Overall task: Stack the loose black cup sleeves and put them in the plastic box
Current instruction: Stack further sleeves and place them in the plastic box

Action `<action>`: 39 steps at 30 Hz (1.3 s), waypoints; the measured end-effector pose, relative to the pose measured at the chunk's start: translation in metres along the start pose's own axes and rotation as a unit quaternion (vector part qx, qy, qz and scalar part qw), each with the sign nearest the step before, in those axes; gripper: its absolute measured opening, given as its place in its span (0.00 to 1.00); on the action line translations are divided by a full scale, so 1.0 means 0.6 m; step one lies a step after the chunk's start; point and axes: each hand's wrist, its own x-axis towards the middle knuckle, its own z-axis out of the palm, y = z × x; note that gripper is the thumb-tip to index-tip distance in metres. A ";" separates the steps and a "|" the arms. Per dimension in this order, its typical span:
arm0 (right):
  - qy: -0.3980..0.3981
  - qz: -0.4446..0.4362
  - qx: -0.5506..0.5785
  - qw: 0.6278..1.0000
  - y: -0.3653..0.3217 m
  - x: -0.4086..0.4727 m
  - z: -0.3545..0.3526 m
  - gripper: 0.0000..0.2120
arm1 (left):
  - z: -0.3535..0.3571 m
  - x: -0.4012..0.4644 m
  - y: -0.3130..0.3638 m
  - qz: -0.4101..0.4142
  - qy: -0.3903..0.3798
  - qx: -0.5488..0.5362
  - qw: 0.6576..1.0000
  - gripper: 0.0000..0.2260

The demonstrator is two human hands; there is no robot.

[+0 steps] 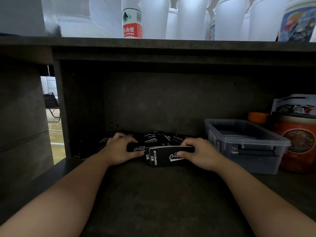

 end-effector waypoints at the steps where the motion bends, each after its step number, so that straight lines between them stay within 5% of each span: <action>1: -0.005 0.003 -0.001 1.000 -0.001 0.000 0.000 0.03 | 0.002 0.003 -0.003 0.008 0.022 -0.003 1.000 0.26; 8: -0.010 0.011 0.001 1.000 0.003 0.001 0.003 0.05 | -0.012 0.003 -0.009 0.069 0.141 -0.116 0.981 0.07; 11: -0.007 0.012 0.005 1.000 0.004 0.002 0.004 0.06 | -0.017 0.001 -0.005 0.070 0.161 -0.224 0.959 0.12; 16: 0.010 0.028 -0.007 1.000 0.009 0.007 0.008 0.12 | -0.022 -0.012 0.034 0.084 0.050 -0.364 0.926 0.15; 19: 0.015 0.027 0.021 0.999 0.010 0.010 0.012 0.17 | -0.013 -0.023 0.070 0.079 -0.058 -0.486 0.869 0.11; 22: 0.006 -0.007 0.063 0.998 0.007 0.009 0.016 0.20 | 0.001 -0.020 0.104 0.084 -0.091 -0.558 0.821 0.19; 25: -0.007 -0.026 0.045 0.999 0.003 0.009 0.014 0.10 | 0.007 -0.003 0.103 0.088 0.016 -0.478 0.874 0.17; 28: -0.009 -0.009 0.032 0.999 0.000 0.008 0.009 0.05 | 0.014 0.017 0.045 0.086 0.054 -0.132 0.986 0.19; 32: -0.020 -0.005 0.028 0.999 -0.002 0.006 0.008 0.04 | 0.018 0.010 0.022 0.062 -0.057 0.029 0.996 0.27; 39: -0.015 0.004 0.026 1.000 0.002 0.005 0.008 0.05 | 0.010 0.009 0.028 0.076 0.007 -0.030 0.997 0.27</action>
